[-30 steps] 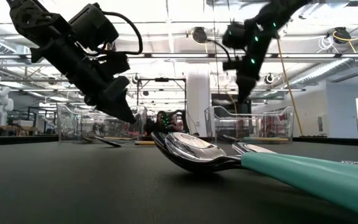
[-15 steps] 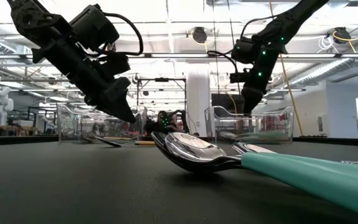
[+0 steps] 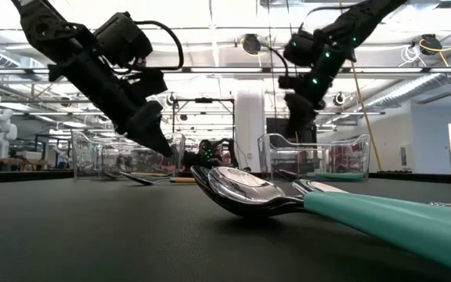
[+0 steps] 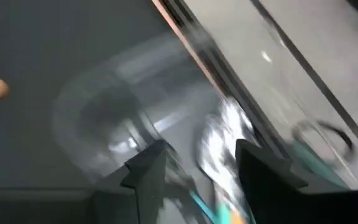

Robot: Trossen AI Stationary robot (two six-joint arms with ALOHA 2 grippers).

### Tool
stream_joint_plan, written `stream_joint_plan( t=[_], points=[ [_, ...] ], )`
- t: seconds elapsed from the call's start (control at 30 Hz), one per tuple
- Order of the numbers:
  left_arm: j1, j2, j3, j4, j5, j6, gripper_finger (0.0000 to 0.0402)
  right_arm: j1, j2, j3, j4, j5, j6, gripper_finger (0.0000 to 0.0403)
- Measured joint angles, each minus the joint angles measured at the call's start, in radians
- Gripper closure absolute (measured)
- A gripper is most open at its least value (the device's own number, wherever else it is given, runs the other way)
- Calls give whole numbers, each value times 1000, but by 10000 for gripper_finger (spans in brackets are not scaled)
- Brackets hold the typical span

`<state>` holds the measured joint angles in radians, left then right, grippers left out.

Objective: Sort silverware by color (type)
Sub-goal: Put the yellow spoon into the top left transparent bin

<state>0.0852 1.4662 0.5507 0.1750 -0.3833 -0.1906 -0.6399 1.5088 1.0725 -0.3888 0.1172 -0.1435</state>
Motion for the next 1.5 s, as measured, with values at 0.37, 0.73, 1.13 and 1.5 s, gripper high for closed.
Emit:
stream_joint_plan(
  t=[0.37,0.73,1.13,1.5],
  points=[
    [112,37,0,35,170,67,233,201,-17,2,82,-43,80,232],
    [113,223,3,148,156,97,235,299,-17,2,78,-40,111,232],
    [113,229,14,111,165,145,386,336,-15,0,63,-37,181,232],
    [119,23,246,-505,88,235,396,389,-10,-140,219,-40,291,232]
  ],
)
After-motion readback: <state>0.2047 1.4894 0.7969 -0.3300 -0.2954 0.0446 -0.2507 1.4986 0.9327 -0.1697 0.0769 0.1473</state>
